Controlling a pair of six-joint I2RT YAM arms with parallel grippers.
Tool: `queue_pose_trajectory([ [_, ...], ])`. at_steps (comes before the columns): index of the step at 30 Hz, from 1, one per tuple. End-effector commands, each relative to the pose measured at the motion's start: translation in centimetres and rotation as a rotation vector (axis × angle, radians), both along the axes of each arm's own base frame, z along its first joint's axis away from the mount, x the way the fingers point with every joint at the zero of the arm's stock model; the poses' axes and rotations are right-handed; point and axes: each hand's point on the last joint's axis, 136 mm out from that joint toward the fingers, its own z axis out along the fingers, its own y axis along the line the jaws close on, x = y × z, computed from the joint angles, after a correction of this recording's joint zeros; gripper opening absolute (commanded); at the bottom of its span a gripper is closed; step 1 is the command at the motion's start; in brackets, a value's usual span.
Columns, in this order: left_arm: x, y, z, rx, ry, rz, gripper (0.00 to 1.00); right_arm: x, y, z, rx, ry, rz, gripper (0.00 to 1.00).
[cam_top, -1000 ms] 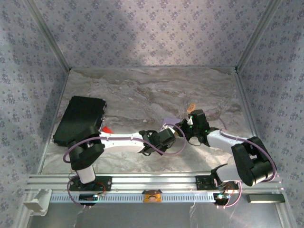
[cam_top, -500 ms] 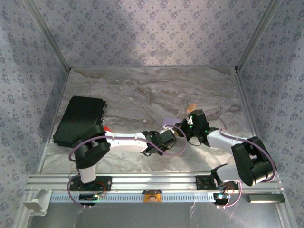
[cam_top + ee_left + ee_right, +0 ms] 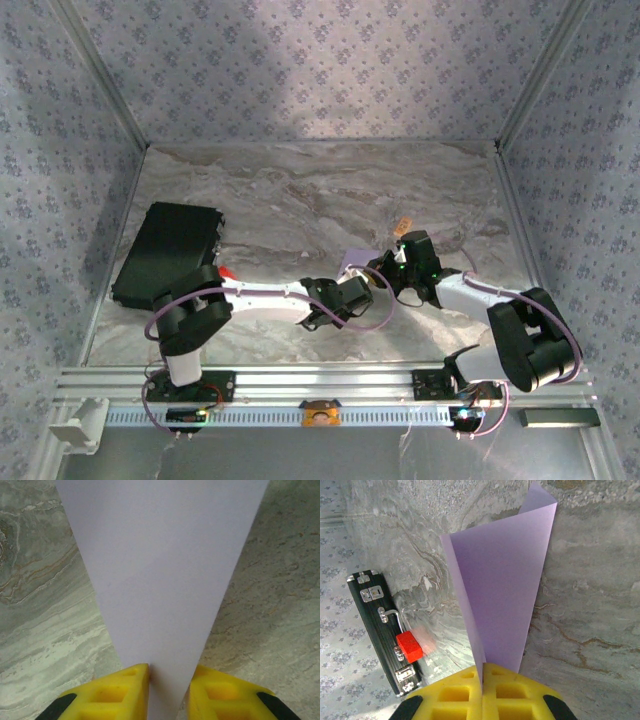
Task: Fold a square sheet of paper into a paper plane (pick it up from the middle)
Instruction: Fold the wing for the fifth time at the center of the table.
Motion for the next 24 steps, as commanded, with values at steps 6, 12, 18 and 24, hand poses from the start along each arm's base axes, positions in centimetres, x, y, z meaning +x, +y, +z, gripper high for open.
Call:
queue_pose_trajectory([
  [6,0.37,-0.56,1.19,-0.01,-0.037,-0.005,0.2,0.18,-0.07,0.28,0.01,0.017,-0.013,0.04],
  [12,0.38,-0.79,1.52,-0.025,-0.039,-0.007,0.22,0.09,-0.09,0.15,0.01,0.022,-0.015,0.04],
  [18,0.37,-0.86,1.67,-0.033,-0.043,-0.006,0.24,0.04,-0.1,0.06,0.009,0.023,-0.016,0.04],
  [24,0.36,-0.89,1.68,-0.036,-0.043,-0.006,0.24,0.08,-0.11,0.11,0.01,0.022,-0.018,0.04],
])
